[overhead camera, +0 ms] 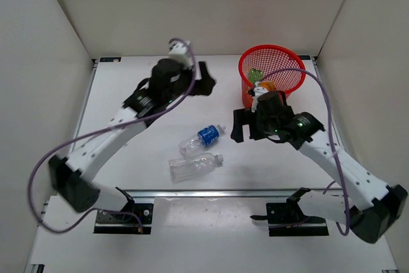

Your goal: Put the plastic bottles in the bin

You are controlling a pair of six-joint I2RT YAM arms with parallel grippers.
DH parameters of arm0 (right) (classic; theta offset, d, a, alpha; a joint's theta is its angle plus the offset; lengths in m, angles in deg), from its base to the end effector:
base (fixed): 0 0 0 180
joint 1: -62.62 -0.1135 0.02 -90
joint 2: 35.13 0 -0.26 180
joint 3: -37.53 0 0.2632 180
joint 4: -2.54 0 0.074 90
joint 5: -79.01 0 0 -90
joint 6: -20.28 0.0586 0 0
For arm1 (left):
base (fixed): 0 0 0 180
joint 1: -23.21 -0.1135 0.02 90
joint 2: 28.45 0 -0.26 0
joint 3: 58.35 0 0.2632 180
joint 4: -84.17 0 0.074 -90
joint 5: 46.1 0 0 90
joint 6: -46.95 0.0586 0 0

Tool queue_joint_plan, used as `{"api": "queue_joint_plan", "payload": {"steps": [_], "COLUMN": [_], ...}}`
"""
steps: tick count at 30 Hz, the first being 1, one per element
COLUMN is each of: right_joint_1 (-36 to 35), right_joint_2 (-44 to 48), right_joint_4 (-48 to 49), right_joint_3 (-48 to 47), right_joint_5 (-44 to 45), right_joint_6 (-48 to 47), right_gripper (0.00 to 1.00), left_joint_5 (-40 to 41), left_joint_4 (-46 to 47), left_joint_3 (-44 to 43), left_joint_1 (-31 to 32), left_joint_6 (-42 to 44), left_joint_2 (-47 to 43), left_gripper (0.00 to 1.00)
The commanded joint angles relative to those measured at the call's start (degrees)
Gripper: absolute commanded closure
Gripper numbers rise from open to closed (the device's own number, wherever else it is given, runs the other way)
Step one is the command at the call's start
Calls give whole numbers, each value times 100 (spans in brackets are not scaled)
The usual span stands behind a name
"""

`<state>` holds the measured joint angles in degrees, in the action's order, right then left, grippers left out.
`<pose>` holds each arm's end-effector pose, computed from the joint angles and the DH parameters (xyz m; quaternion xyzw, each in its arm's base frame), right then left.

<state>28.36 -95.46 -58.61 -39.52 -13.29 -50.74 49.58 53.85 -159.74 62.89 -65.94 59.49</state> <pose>0.1954 0.1359 0.3223 -0.1303 0.9126 0.1900 0.3379 0.3064 -0.2466 0.3962 0.0879 0.7979 -0.2750 0.5292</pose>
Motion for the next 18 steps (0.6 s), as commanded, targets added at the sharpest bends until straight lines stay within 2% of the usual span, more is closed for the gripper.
{"api": "queue_joint_plan", "payload": {"steps": [1,3,4,6,8,11,16,18], "right_joint_1": [-204,-247,-274,-336,-414,-651,-758,-723], "right_joint_2": [-608,-951,-1171,-1444,-1822,-2498,-3307,-3738], "right_joint_4": [795,1113,1331,1815,2272,2240,2467,2458], "right_joint_3": [-73,68,103,305,341,105,-203,-370], "right_joint_5": [-85,-34,45,38,19,422,915,768], "right_joint_6": [886,1360,1676,2089,2626,3162,3796,3894], "right_gripper": [1,1,1,1,1,0,1,1], "left_joint_5": [383,399,347,277,136,153,101,75], "left_joint_4": [-1577,-2140,-2457,-2844,-3215,-3900,-4174,-4165], "left_joint_3": [1687,2408,2805,3202,3467,3538,3696,3749], "left_joint_1": [-485,-917,-1153,-1410,-1603,-1595,-1516,-1595], "left_joint_6": [-513,-777,-856,-857,-857,-752,-664,-550], "left_joint_2": [-1321,-2416,-2631,-3525,-3949,-4311,-4715,-4812], "left_gripper": [1,1,2,1,1,2,1,1]}}
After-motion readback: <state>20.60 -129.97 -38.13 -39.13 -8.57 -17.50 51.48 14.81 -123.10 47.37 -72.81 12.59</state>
